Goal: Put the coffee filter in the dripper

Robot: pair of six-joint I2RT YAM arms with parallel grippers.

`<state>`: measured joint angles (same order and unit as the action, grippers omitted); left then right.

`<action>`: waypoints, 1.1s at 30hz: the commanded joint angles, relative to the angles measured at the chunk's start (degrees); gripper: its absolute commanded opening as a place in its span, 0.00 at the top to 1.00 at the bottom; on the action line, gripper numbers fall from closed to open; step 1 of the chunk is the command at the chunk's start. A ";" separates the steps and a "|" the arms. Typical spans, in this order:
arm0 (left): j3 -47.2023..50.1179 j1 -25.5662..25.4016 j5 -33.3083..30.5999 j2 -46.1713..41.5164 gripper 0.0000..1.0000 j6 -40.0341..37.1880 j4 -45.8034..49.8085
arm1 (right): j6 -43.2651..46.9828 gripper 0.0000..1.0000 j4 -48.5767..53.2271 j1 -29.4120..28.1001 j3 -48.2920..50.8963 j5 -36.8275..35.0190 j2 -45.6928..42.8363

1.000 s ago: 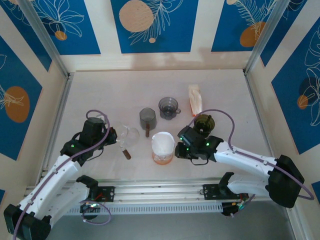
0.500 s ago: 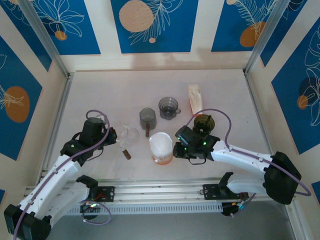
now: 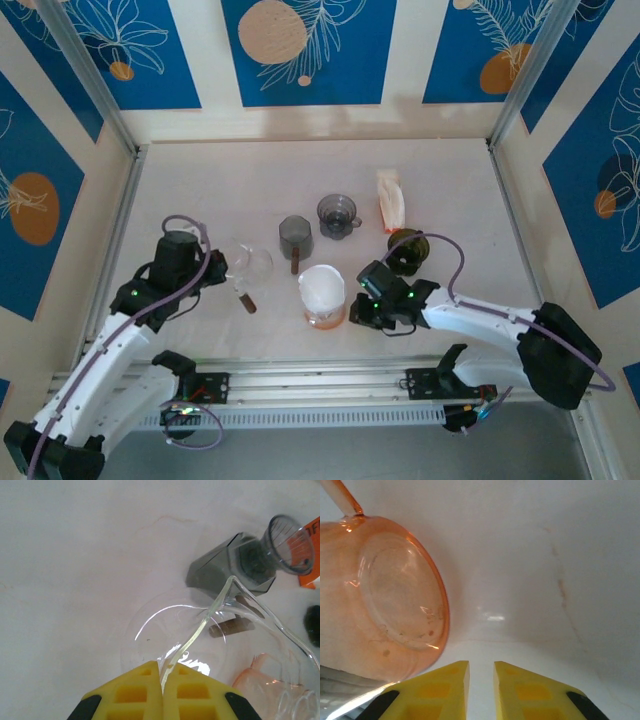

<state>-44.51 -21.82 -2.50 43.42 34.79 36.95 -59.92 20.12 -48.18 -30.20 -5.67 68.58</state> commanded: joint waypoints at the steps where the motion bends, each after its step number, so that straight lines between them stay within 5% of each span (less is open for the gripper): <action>1: -5.71 1.13 -0.97 -1.45 1.00 -1.75 -0.50 | -2.15 0.80 -6.26 0.05 0.75 3.96 1.99; 16: -15.28 2.40 0.74 -1.40 1.00 -3.57 2.72 | -4.77 0.82 -16.29 -2.90 -5.12 4.42 14.94; 33: -25.92 2.84 2.38 1.61 1.00 -5.86 4.44 | -4.24 0.82 -18.67 -6.22 -26.46 9.22 37.36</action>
<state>-67.46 -19.86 -2.04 44.80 29.61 42.96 -64.05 1.63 -53.60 -53.58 0.97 103.48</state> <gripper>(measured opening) 0.059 0.178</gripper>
